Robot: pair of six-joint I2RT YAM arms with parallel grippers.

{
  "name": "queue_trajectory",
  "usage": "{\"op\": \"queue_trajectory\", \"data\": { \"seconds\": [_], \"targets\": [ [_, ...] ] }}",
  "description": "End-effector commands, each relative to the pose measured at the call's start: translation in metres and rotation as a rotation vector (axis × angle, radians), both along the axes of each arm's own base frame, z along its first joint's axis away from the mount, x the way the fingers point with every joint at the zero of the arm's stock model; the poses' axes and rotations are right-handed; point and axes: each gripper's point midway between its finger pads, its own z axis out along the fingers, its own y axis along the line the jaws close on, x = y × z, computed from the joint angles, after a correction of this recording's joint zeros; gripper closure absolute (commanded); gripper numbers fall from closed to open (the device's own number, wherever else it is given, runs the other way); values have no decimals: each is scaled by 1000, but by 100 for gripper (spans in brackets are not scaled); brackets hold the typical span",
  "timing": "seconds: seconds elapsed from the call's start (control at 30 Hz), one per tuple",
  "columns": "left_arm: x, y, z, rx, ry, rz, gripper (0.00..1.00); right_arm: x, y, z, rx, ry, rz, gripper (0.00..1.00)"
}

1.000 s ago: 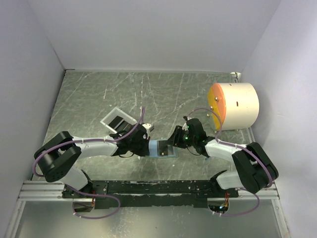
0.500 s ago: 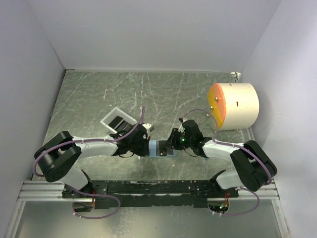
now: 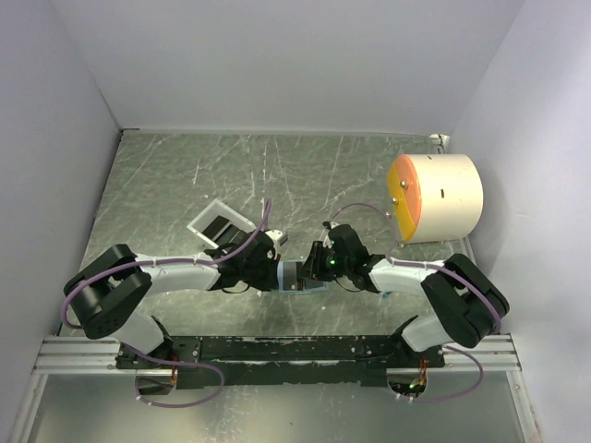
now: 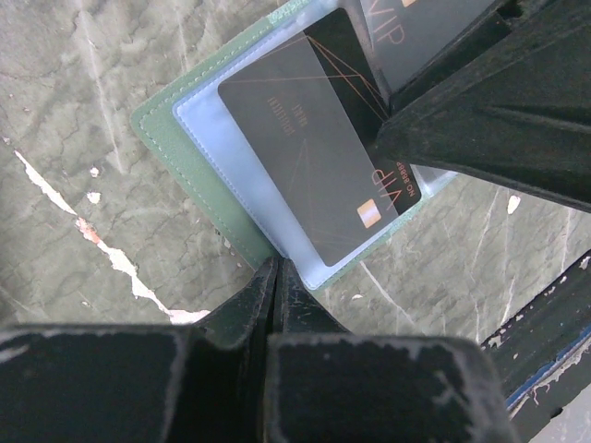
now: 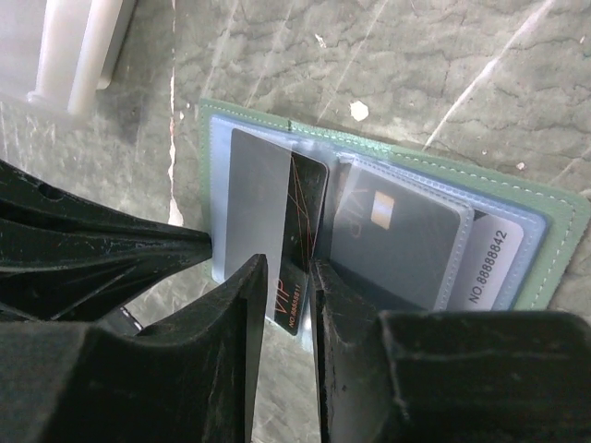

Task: Put the credit cards into the card holder
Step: Insert the credit card into the card holder.

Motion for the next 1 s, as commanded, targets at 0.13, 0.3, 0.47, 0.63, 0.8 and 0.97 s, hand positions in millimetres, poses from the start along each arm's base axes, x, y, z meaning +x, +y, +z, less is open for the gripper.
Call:
{"op": "queue_trajectory", "data": {
  "seconds": [0.13,0.3,0.47,0.63,0.8,0.97],
  "targets": [
    [-15,9,-19,69,46,-12,93,14,6,3,-15,-42,-2,74],
    [-14,8,-18,68,44,-11,93,10,14,6,16,-45,27,73],
    [-15,8,-19,68,47,-12,93,7,17,5,22,-41,38,73],
    [-14,6,-16,65,42,-13,93,7,18,3,23,-40,42,72],
    [-14,5,-16,63,39,-12,93,8,20,4,27,-45,54,71],
    [-14,5,-17,67,42,-13,93,8,21,4,32,-46,58,71]
  ]
}}
